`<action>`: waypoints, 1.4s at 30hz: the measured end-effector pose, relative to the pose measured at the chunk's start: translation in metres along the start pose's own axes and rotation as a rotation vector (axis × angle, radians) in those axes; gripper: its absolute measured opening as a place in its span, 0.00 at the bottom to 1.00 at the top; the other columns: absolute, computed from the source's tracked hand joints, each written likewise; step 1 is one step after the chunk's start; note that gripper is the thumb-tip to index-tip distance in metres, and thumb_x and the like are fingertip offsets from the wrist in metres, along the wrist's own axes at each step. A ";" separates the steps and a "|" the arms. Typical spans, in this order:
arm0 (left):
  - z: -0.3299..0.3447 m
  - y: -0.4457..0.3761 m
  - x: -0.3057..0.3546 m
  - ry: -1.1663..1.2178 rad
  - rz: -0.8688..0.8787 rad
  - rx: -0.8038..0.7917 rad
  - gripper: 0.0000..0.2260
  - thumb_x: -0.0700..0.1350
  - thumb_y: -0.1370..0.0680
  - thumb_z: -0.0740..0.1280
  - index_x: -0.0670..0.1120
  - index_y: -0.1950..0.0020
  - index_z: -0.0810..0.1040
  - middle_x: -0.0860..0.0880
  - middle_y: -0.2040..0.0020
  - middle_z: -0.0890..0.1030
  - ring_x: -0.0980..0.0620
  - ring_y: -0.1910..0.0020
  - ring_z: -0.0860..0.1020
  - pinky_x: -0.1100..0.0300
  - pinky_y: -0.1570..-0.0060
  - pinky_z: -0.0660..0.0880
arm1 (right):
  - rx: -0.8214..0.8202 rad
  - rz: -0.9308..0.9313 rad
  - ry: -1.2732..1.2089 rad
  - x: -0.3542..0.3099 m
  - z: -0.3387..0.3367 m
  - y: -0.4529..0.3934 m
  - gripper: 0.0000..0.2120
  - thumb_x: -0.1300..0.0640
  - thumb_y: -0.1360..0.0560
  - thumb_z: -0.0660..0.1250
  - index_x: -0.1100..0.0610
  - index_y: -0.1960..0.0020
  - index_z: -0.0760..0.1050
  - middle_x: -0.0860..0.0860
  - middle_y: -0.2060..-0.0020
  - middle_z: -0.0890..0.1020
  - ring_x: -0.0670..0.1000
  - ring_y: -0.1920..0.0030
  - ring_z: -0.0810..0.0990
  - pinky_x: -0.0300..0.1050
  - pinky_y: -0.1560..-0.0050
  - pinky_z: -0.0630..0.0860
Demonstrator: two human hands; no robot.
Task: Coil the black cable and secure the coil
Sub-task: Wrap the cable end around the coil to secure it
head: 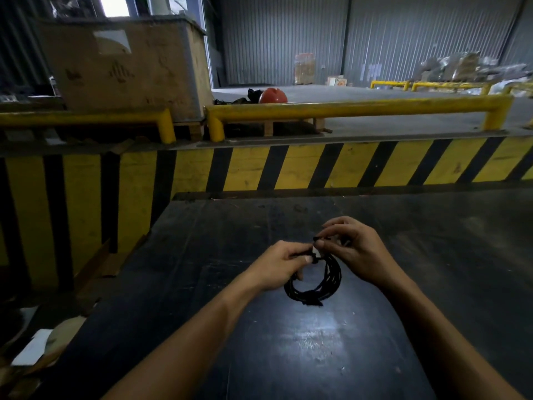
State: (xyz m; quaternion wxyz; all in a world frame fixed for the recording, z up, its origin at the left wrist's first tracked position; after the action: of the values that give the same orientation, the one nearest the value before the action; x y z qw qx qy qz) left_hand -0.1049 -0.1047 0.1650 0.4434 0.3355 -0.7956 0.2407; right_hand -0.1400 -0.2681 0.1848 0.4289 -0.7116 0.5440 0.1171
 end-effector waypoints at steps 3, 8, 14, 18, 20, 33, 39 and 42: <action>-0.003 -0.003 -0.003 0.028 -0.007 0.090 0.15 0.39 0.21 0.62 0.45 0.34 0.76 0.45 0.55 0.83 0.54 0.64 0.75 0.62 0.57 0.73 | 0.013 0.059 -0.039 0.009 0.001 0.001 0.04 0.56 0.31 0.73 0.53 0.57 0.82 0.48 0.51 0.80 0.50 0.53 0.79 0.42 0.56 0.77; -0.001 -0.009 -0.008 0.036 0.019 0.121 0.17 0.40 0.22 0.64 0.45 0.32 0.74 0.35 0.55 0.82 0.54 0.65 0.75 0.56 0.55 0.74 | -0.002 0.062 -0.080 0.013 0.004 0.001 0.03 0.58 0.31 0.74 0.54 0.58 0.82 0.49 0.53 0.82 0.50 0.56 0.80 0.35 0.60 0.74; 0.008 -0.010 -0.002 0.076 0.039 0.037 0.19 0.36 0.22 0.63 0.43 0.31 0.71 0.53 0.50 0.80 0.66 0.64 0.78 0.68 0.58 0.75 | -0.086 0.161 -0.276 0.020 -0.005 0.003 0.04 0.58 0.28 0.70 0.57 0.55 0.81 0.56 0.62 0.83 0.52 0.65 0.78 0.40 0.66 0.73; 0.010 -0.011 0.001 0.067 0.047 0.005 0.21 0.36 0.22 0.64 0.46 0.30 0.70 0.48 0.41 0.81 0.61 0.52 0.80 0.67 0.55 0.77 | -0.110 0.237 -0.333 0.024 -0.006 0.007 0.03 0.61 0.28 0.69 0.59 0.54 0.81 0.55 0.64 0.81 0.43 0.66 0.77 0.36 0.66 0.73; 0.012 -0.012 0.000 0.074 0.029 -0.009 0.24 0.36 0.23 0.65 0.46 0.27 0.67 0.45 0.37 0.79 0.54 0.43 0.79 0.65 0.52 0.78 | -0.092 0.267 -0.390 0.026 -0.007 0.009 0.05 0.62 0.28 0.70 0.59 0.53 0.80 0.56 0.62 0.82 0.42 0.66 0.78 0.34 0.67 0.74; 0.015 -0.011 -0.029 0.461 -0.168 -0.066 0.21 0.37 0.25 0.67 0.45 0.32 0.70 0.39 0.41 0.80 0.44 0.49 0.78 0.55 0.47 0.76 | -0.109 0.420 -0.448 0.037 0.011 0.023 0.07 0.59 0.25 0.67 0.61 0.55 0.81 0.55 0.61 0.82 0.50 0.59 0.80 0.43 0.57 0.77; 0.020 -0.004 -0.070 0.891 -0.244 -0.131 0.27 0.42 0.34 0.77 0.45 0.36 0.74 0.43 0.47 0.82 0.46 0.48 0.80 0.49 0.47 0.78 | 0.157 0.535 -0.516 0.059 0.024 0.030 0.07 0.59 0.25 0.67 0.62 0.57 0.81 0.56 0.64 0.82 0.52 0.62 0.79 0.41 0.63 0.75; 0.036 -0.005 -0.089 1.017 -0.263 -0.089 0.24 0.35 0.32 0.74 0.44 0.37 0.74 0.43 0.48 0.82 0.46 0.49 0.82 0.50 0.51 0.81 | 0.232 0.687 -0.648 0.077 0.033 0.038 0.06 0.60 0.25 0.66 0.61 0.58 0.80 0.56 0.63 0.82 0.54 0.61 0.81 0.42 0.63 0.76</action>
State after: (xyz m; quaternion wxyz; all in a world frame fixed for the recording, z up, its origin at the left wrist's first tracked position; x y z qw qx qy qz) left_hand -0.0865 -0.1041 0.0712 0.8136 0.2541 -0.4408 0.2815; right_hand -0.1341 -0.2971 0.0973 0.5892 -0.3651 0.5954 0.4062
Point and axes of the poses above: each hand's wrist, its own y-axis away from the middle knuckle, its own z-axis out of the palm, x = y × z, the point moved 3 cm from there along -y, towards the middle knuckle
